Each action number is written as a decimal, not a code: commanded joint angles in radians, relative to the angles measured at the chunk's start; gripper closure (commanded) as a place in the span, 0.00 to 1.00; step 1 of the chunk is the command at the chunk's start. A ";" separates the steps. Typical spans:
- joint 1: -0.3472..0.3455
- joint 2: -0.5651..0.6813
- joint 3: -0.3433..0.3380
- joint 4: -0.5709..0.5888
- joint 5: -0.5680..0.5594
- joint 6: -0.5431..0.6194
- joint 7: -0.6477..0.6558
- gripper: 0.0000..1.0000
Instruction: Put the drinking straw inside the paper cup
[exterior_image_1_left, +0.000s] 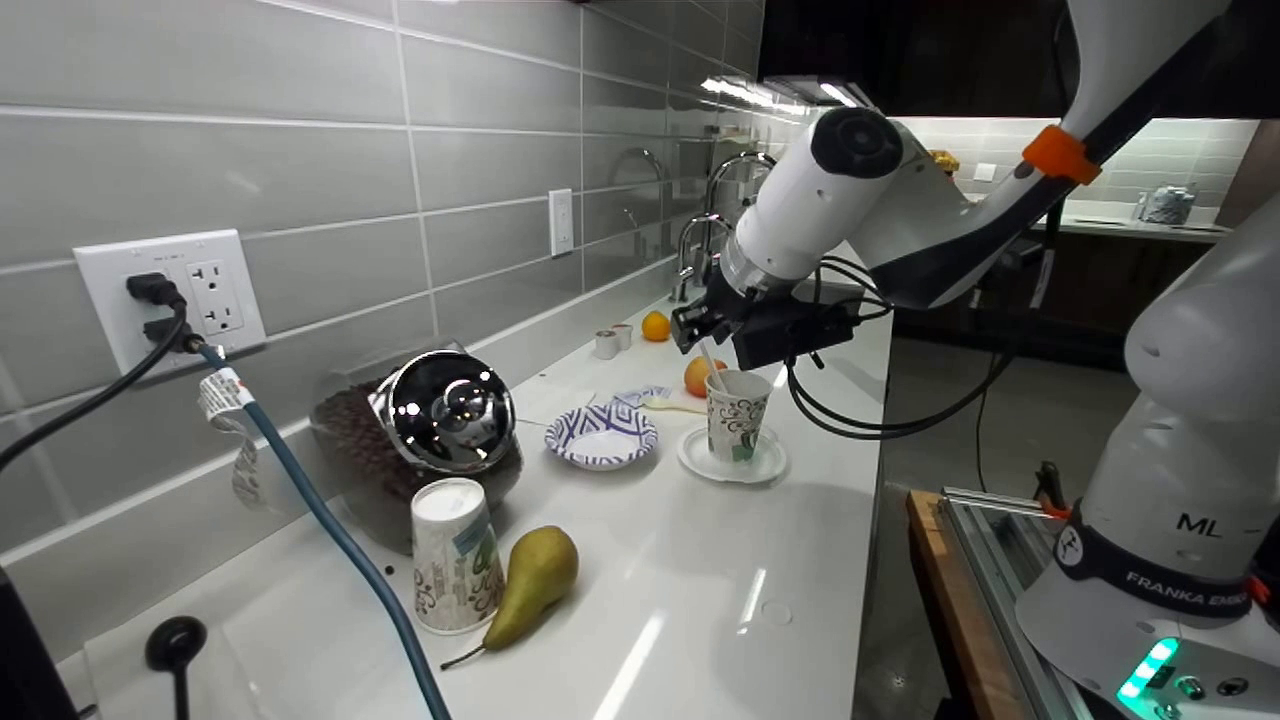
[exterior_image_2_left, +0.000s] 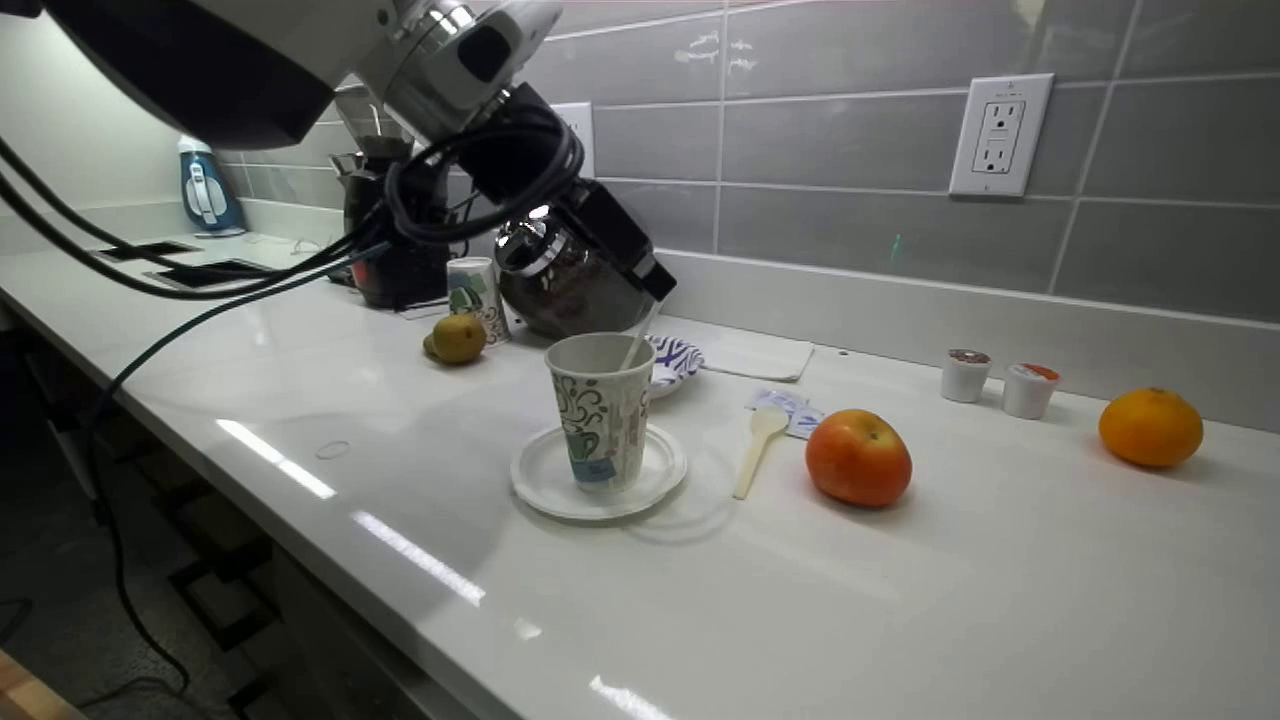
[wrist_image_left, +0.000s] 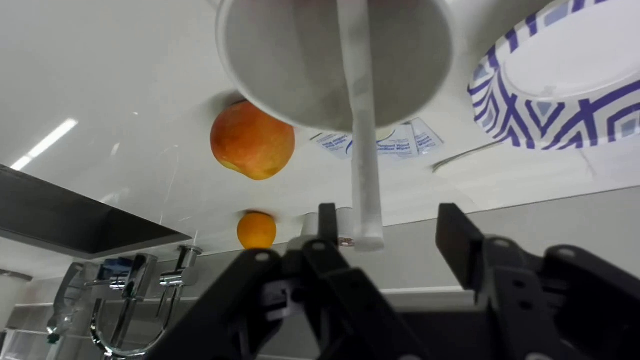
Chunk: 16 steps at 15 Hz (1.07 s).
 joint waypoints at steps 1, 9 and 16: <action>0.083 -0.033 -0.110 -0.028 0.138 0.068 -0.158 0.13; 0.666 -0.091 -0.590 -0.016 0.717 -0.171 -0.765 0.00; 0.656 -0.381 -0.498 0.008 1.046 -0.734 -0.986 0.00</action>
